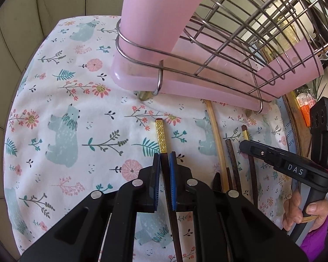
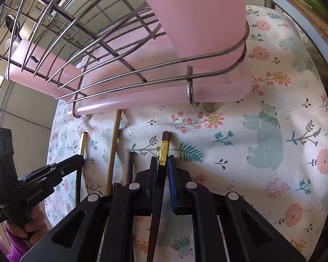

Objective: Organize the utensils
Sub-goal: 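Lift the chopstick with the left tool while the right tool lifts its chopstick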

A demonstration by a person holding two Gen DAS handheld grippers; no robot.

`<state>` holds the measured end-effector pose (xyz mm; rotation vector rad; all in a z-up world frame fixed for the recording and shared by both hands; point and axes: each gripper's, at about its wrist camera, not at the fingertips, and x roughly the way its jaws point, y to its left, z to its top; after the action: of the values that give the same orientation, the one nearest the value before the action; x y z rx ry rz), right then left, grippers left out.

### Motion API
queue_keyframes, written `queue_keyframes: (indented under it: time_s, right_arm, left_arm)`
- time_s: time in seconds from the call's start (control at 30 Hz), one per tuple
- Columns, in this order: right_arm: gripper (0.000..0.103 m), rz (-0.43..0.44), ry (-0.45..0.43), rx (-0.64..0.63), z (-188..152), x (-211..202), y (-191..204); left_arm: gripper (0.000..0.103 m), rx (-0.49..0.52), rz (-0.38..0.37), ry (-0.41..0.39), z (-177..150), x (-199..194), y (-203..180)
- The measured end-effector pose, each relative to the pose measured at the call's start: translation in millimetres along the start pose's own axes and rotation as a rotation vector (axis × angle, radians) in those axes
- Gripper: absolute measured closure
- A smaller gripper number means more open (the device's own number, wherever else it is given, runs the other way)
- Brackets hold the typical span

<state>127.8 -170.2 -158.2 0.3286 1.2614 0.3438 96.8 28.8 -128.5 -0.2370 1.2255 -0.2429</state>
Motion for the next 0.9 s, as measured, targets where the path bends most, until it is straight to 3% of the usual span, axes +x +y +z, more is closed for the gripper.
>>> queue_keyframes:
  time_s: [0.13, 0.3, 0.53, 0.9]
  right_arm:
    - [0.094, 0.009, -0.02, 0.008, -3.6, -8.3, -6.4]
    - [0.095, 0.026, -0.061, 0.015, -7.8, -28.1, -13.6]
    - [0.096, 0.062, -0.166, -0.009, -14.0, -70.9, -9.5]
    - [0.097, 0.081, -0.401, -0.096, -36.0, -158.0, 9.2]
  left_arm:
    - [0.095, -0.014, -0.019, 0.008, 3.3, 1.8, 2.7]
    - [0.095, 0.006, -0.014, -0.045, -1.8, -16.6, 1.0]
    - [0.096, 0.038, -0.03, -0.176, -6.6, -65.7, -11.4]
    - [0.098, 0.085, -0.057, -0.429, -24.4, -142.2, -29.5]
